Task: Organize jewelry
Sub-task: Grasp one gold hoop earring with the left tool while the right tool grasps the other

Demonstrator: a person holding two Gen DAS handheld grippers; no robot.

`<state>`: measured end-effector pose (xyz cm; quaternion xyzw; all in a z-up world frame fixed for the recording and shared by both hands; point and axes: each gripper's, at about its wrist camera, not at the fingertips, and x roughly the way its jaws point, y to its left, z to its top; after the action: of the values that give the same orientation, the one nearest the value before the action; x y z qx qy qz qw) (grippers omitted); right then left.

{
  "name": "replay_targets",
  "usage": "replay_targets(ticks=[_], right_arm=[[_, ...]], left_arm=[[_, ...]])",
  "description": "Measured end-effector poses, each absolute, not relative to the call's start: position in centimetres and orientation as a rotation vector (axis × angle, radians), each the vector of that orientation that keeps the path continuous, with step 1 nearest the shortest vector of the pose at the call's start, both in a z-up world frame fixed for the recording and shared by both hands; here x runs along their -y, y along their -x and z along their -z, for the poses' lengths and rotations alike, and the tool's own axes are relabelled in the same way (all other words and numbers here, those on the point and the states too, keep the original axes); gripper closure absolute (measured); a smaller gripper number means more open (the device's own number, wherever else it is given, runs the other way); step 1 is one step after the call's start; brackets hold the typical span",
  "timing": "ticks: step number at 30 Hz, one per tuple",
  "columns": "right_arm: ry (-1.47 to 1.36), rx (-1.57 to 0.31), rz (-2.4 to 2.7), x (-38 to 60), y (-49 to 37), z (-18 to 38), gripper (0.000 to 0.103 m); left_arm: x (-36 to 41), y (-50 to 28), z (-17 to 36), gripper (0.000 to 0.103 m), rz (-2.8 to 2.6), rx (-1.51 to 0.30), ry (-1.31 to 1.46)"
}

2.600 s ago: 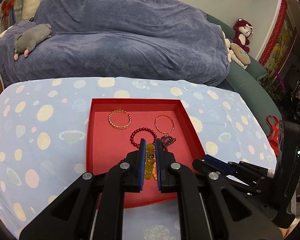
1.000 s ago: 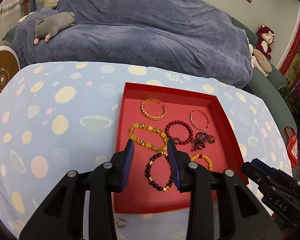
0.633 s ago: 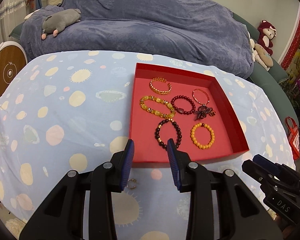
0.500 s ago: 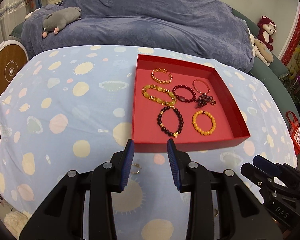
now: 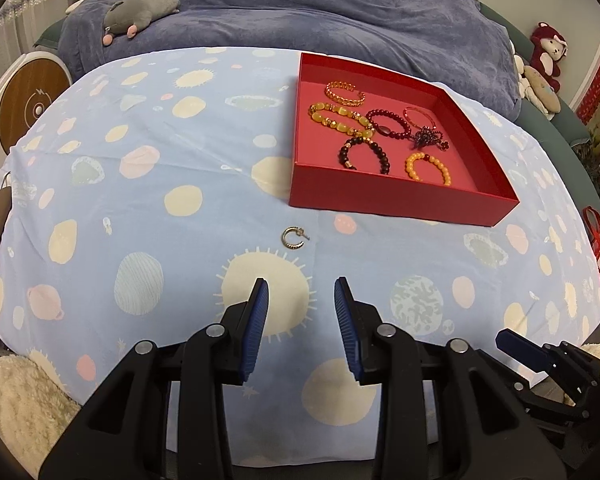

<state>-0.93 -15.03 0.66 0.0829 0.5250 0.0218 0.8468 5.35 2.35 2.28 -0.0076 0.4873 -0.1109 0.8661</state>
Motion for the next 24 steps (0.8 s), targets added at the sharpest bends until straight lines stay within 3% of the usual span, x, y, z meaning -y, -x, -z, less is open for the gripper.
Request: replay_targets(ticks=[12,15,19,24], right_arm=[[-0.139,-1.136,-0.033,14.4,1.0,1.0,0.065],[-0.135,-1.144,-0.027,14.4,0.9,1.4,0.074],[-0.114,-1.135,-0.022,14.3,0.8,1.5,0.075],[-0.093,-1.131,-0.013,14.2,0.8,1.5,0.086]], left_arm=[[-2.5,-4.7,-0.8,0.069,0.211,-1.041,0.0],[-2.6,-4.7,-0.7,0.065,0.208,-1.041,0.004],[-2.5,-4.7,-0.5,0.065,0.212,-1.042,-0.001],[-2.5,-4.7,-0.4,0.065,0.212,-1.048,0.0]])
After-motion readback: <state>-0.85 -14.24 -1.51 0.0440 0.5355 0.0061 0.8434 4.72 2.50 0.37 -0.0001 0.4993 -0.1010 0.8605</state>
